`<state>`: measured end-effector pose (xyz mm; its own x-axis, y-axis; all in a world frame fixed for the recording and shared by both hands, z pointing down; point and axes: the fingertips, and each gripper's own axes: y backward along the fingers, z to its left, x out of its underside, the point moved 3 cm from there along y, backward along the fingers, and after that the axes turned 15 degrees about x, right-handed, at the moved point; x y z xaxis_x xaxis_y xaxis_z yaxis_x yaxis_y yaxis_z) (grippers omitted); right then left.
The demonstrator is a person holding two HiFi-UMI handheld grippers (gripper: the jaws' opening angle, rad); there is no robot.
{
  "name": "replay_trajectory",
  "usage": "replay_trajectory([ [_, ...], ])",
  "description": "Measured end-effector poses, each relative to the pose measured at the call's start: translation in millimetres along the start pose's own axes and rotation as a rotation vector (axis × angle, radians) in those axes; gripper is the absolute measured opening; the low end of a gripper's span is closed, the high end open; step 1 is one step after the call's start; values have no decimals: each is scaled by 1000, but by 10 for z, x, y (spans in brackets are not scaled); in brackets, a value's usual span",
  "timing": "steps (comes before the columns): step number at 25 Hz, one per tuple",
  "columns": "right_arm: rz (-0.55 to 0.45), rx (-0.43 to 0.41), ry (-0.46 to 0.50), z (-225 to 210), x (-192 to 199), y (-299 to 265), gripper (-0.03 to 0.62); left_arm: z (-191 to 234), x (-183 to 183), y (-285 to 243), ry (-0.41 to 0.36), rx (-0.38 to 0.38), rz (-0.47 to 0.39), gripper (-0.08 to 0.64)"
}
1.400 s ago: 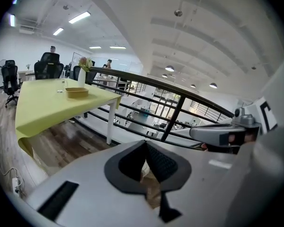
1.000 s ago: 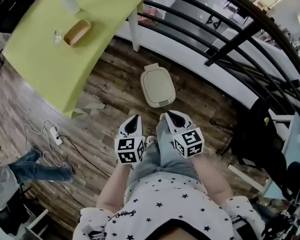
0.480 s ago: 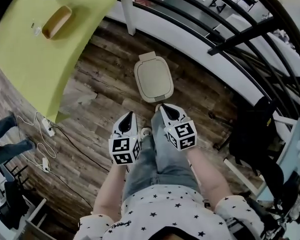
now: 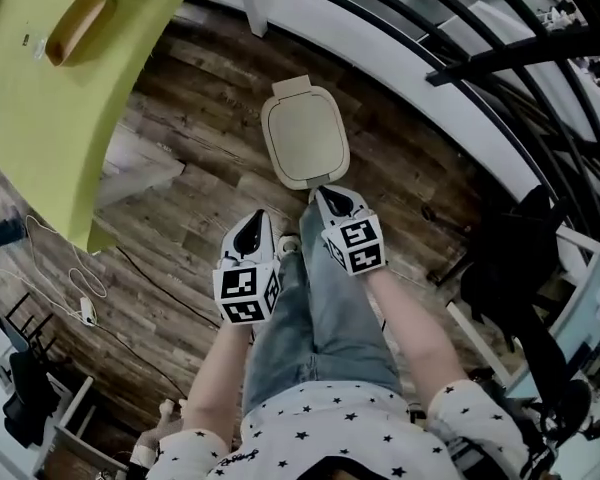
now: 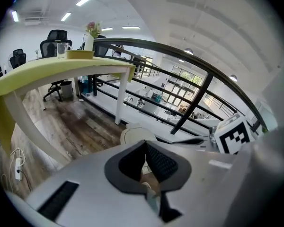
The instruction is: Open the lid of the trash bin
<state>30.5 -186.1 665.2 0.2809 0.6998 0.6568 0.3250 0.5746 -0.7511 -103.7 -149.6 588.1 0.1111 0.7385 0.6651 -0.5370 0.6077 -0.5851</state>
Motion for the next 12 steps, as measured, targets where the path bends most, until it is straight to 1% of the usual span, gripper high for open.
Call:
replay_trajectory([
  [12, 140, 14, 24, -145, 745, -702, -6, 184, 295, -412, 66, -21, 12, 12],
])
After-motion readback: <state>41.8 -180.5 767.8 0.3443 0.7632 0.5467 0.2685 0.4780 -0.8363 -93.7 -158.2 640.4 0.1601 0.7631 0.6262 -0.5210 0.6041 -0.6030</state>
